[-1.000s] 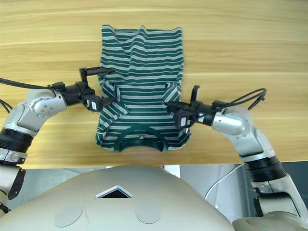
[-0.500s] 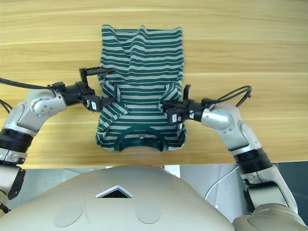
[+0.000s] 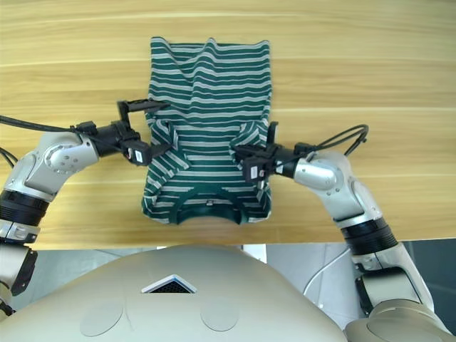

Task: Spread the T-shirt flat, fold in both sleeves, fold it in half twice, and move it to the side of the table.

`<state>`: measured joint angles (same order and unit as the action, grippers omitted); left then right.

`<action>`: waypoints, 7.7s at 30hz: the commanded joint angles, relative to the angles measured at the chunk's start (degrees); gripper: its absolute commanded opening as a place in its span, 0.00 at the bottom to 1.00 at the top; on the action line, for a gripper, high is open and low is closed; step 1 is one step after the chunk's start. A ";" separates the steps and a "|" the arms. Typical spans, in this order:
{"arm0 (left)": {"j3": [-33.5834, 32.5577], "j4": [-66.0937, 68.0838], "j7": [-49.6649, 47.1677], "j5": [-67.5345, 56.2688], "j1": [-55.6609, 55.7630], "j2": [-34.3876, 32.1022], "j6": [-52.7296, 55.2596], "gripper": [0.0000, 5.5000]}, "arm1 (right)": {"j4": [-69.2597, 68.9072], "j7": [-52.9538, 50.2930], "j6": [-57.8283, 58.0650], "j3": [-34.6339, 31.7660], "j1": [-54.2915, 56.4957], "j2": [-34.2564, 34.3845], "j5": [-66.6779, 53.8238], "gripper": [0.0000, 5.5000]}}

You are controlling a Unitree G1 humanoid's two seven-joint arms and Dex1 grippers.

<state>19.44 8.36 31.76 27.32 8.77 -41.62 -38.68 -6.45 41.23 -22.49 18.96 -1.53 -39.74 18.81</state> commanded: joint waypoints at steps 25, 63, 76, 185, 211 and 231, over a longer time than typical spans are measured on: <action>-4.61 -8.76 13.74 -29.99 -6.19 -8.07 -0.01 0.98 | -8.00 8.39 -0.26 -19.82 -6.49 -8.95 -26.31 0.68; -0.03 -3.37 21.77 -22.24 -23.35 -11.79 -4.50 0.98 | -2.96 10.24 -9.45 -10.83 -27.26 -15.00 -13.38 0.78; 1.80 -2.81 21.95 -22.59 -23.17 -12.01 -5.53 0.65 | -1.98 8.87 -8.42 -9.25 -25.65 -14.66 -12.40 0.69; -28.57 68.90 -10.28 -26.09 45.44 21.83 15.68 0.47 | 75.87 -21.31 -1.36 -16.94 44.35 23.01 -12.85 0.58; -39.47 52.37 22.61 -47.07 26.31 29.68 -1.85 0.47 | -2.07 12.71 -12.52 6.10 -6.59 -3.97 -22.56 0.98; -43.40 30.80 36.46 -68.78 17.88 31.12 21.11 0.47 | 29.47 -18.53 -0.90 10.67 24.52 18.50 12.69 0.98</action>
<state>-23.68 39.32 68.74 -41.91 26.77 -10.24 -18.33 17.85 25.32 -22.92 28.25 19.56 -22.07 28.41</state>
